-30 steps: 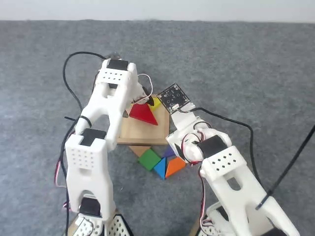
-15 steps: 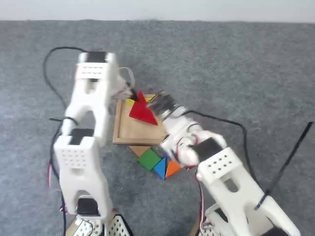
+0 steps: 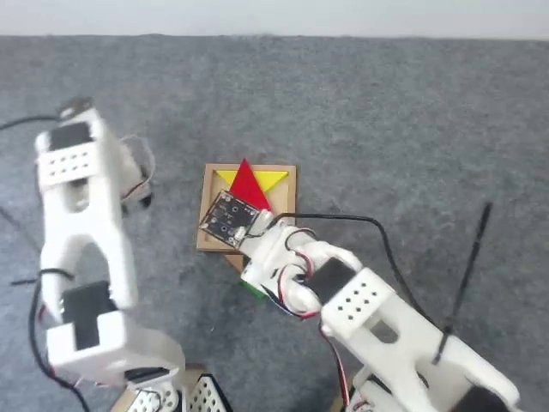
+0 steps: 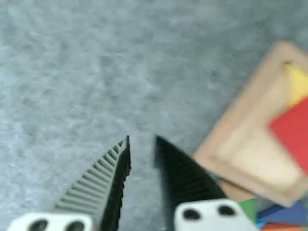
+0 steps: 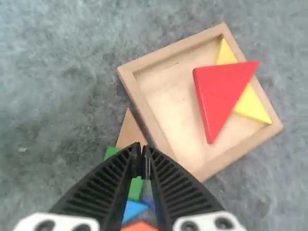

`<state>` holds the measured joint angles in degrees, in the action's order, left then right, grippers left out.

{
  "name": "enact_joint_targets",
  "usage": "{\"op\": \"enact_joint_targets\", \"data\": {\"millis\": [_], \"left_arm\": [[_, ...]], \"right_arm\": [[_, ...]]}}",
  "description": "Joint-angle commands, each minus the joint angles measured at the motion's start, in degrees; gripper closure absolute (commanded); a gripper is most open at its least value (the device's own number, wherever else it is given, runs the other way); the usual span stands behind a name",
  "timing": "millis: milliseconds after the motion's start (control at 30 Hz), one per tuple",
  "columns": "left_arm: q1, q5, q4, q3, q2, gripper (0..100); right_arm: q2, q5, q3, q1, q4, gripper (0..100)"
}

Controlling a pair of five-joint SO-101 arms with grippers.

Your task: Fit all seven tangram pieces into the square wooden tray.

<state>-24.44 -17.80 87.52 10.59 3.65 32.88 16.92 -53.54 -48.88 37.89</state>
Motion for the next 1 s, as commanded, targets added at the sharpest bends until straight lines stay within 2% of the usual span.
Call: {"op": "enact_joint_targets", "data": {"millis": [0,167,300,533,733,900,967], "left_arm": [[-3.9,6.2,-2.1,3.4,-5.2,99],[-9.6,6.9,-10.9,15.0,-12.3,99],[-14.9,14.7,-17.9,25.3,-14.5,99],[-30.7,27.3,-30.8,30.2,-14.5,99],[-31.6,44.2,-42.6,42.9,-14.4,99],[-32.2,59.6,-45.4,49.8,-14.3,99],[-32.4,63.2,-45.3,51.6,-14.3,99]], "right_arm": [[-6.6,0.5,0.5,0.6,-6.5,99.1],[-12.8,0.8,2.3,1.5,-8.2,99.1],[-12.9,0.5,2.3,3.8,-8.0,99.1],[-13.2,-0.7,2.0,6.7,-7.9,99.1],[-13.0,-1.6,2.0,7.0,-7.7,99.1],[-12.9,-1.5,1.5,7.1,-6.7,99.1],[-12.9,-1.5,1.5,7.1,-6.5,99.1]]}}
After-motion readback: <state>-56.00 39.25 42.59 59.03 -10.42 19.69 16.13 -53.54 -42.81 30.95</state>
